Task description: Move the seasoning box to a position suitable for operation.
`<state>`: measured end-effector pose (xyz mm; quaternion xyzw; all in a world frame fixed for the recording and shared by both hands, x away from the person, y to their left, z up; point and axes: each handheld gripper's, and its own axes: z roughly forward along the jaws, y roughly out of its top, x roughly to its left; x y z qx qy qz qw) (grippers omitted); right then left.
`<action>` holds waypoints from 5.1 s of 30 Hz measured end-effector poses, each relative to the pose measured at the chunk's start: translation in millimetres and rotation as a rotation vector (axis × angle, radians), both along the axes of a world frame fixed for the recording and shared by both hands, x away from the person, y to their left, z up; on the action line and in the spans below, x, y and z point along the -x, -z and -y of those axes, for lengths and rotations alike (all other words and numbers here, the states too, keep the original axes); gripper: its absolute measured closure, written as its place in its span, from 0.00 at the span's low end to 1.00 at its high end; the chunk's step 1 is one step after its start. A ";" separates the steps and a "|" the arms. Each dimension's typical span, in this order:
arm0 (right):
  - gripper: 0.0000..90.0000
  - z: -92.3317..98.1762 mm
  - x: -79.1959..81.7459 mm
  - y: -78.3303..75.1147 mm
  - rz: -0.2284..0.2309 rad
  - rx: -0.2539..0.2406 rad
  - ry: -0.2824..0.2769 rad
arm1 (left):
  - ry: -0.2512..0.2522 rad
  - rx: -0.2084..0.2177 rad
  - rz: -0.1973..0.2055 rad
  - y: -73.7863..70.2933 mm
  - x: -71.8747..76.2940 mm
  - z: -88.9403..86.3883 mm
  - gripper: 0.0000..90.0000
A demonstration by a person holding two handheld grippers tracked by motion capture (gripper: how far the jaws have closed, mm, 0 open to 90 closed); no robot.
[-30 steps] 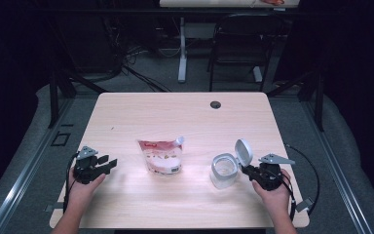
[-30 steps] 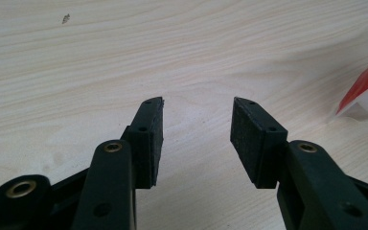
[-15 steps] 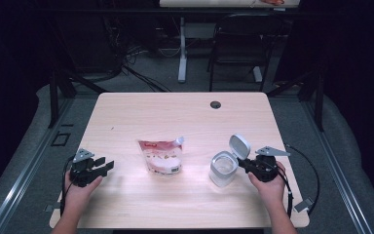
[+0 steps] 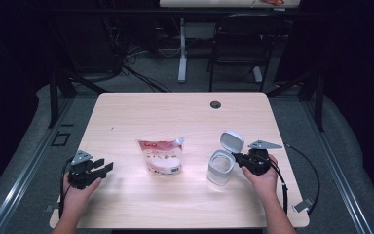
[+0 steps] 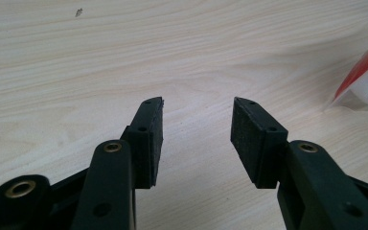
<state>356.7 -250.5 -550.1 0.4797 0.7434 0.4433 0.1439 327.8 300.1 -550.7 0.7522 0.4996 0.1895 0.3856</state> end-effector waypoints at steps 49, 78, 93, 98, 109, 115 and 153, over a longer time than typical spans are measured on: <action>0.71 -24.6 54.9 -138.1 0.179 0.269 -0.080 | 0.418 0.063 0.086 -139.5 -8.0 88.7 0.70; 0.67 -131.8 18.0 -132.7 0.116 0.189 -0.378 | 0.461 0.050 0.035 -117.0 -21.9 93.1 0.71; 0.66 -152.7 2.0 -121.2 0.079 0.130 -0.414 | 0.467 0.051 0.032 -116.2 -22.7 90.7 0.79; 0.69 -158.3 1.6 -119.6 0.087 0.135 -0.418 | 0.457 0.043 0.031 -116.2 -22.6 91.5 0.84; 0.74 -157.7 0.4 -121.0 0.078 0.103 -0.400 | 0.444 0.013 0.039 -117.2 -22.2 92.2 0.94; 0.77 -158.5 2.8 -123.2 0.076 0.083 -0.410 | 0.421 0.011 0.045 -117.6 -22.1 91.4 1.00; 0.69 -111.9 55.2 -141.9 0.004 0.198 -0.416 | 0.566 0.104 0.060 -111.7 -17.1 140.5 0.87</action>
